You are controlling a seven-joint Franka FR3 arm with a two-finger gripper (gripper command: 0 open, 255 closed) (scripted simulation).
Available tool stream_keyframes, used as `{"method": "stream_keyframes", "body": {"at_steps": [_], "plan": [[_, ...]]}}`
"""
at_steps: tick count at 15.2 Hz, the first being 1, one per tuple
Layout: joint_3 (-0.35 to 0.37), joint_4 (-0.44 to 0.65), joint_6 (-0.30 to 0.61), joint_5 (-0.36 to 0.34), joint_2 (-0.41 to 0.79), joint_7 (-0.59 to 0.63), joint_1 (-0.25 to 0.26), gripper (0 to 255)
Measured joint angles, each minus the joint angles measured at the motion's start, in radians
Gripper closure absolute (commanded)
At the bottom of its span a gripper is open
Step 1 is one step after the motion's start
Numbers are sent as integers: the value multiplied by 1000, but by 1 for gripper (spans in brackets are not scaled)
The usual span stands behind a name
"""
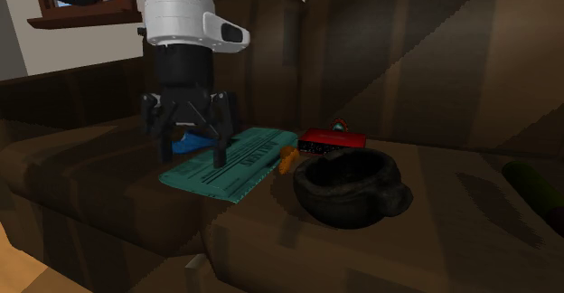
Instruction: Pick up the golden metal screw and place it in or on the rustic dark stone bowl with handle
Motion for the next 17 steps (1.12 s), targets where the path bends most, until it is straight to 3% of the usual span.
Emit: {"method": "stream_keyframes", "body": {"at_steps": [8,17], "plan": [[-82,144,205,74,256,-121,13,0],[-134,401,321,238,552,-281,24,0]]}}
